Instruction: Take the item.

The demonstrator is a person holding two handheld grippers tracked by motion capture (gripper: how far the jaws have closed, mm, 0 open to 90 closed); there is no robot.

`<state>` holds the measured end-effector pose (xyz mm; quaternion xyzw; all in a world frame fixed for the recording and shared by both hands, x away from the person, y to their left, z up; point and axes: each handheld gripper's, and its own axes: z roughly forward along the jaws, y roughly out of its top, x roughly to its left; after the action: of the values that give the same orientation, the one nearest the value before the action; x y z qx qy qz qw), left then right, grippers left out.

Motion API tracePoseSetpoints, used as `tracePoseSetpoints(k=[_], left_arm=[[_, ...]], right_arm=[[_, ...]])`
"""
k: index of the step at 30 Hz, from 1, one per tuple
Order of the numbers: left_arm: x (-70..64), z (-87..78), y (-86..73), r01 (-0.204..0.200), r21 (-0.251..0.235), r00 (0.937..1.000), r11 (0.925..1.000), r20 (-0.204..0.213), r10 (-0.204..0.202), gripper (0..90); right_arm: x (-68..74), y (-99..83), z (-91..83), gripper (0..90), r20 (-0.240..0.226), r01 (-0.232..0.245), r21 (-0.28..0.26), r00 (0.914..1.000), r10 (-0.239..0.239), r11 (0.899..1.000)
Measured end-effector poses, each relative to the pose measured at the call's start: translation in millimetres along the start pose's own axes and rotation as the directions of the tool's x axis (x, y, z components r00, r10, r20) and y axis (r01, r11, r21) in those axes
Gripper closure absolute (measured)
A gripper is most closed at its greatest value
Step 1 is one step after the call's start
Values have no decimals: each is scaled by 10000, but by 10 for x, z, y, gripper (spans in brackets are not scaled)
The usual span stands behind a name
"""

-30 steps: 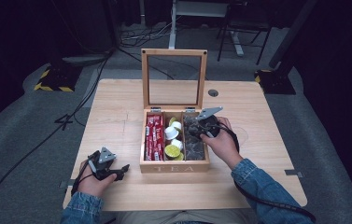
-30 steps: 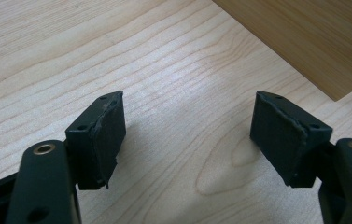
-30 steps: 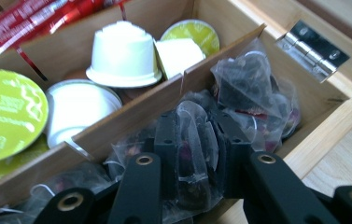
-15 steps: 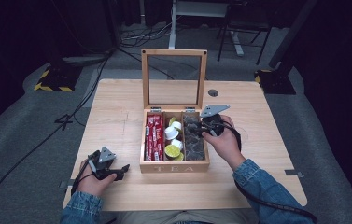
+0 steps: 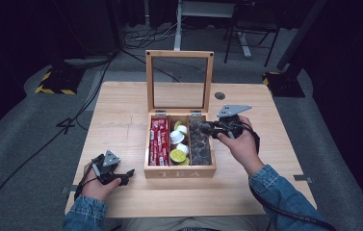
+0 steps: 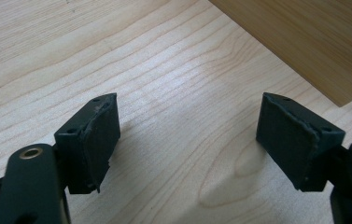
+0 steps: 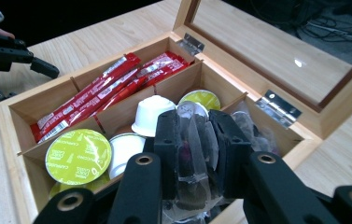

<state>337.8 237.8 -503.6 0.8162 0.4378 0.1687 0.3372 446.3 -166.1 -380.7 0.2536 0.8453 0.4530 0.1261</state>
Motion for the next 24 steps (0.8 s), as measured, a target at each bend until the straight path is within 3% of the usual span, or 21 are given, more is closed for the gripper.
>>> tracePoseSetpoints(k=[24], left_arm=[[4,45,45,119,15,9999,9999,-66,-119,199]], right_arm=[[-119,-98,-665,743,855,-330,-526,9956,374,9981]])
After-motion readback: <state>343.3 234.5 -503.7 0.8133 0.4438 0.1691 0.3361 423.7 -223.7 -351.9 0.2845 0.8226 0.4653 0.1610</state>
